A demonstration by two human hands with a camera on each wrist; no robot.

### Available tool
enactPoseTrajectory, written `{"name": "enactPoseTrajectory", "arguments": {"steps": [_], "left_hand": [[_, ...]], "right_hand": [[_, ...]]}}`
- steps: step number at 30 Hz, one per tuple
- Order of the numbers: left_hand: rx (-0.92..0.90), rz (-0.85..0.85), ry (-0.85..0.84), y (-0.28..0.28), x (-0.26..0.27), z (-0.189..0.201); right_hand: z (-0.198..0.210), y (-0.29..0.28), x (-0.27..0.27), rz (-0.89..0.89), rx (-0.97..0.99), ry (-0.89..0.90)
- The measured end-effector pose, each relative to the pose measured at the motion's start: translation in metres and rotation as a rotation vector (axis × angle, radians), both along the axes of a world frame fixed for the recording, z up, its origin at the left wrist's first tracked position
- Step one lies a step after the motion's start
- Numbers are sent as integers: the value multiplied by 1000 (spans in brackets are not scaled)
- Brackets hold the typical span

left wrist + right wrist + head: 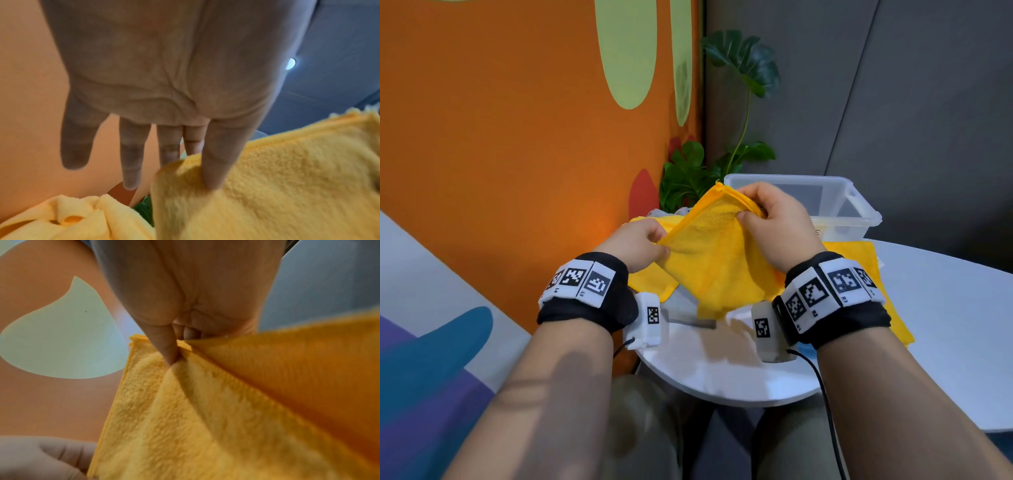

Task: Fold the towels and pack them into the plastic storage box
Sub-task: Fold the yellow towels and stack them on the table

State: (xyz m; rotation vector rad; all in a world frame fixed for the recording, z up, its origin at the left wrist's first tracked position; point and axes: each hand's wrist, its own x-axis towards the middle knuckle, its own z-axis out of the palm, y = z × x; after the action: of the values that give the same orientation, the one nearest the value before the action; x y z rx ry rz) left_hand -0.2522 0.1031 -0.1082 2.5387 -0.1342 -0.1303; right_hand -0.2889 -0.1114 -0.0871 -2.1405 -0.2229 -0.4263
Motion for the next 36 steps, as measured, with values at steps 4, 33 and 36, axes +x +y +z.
{"name": "enactPoseTrajectory", "arguments": {"steps": [4,33,36], "left_hand": [[-213,95,-116,2,4,4],[-528,95,-456,0,0,23],[-527,91,-464,-1,1,22]], "right_hand": [[-9,-3,7,-119,-78,30],[-16,-20,14,-391,-122,190],[-17,-19,14,-402,-117,204]]}}
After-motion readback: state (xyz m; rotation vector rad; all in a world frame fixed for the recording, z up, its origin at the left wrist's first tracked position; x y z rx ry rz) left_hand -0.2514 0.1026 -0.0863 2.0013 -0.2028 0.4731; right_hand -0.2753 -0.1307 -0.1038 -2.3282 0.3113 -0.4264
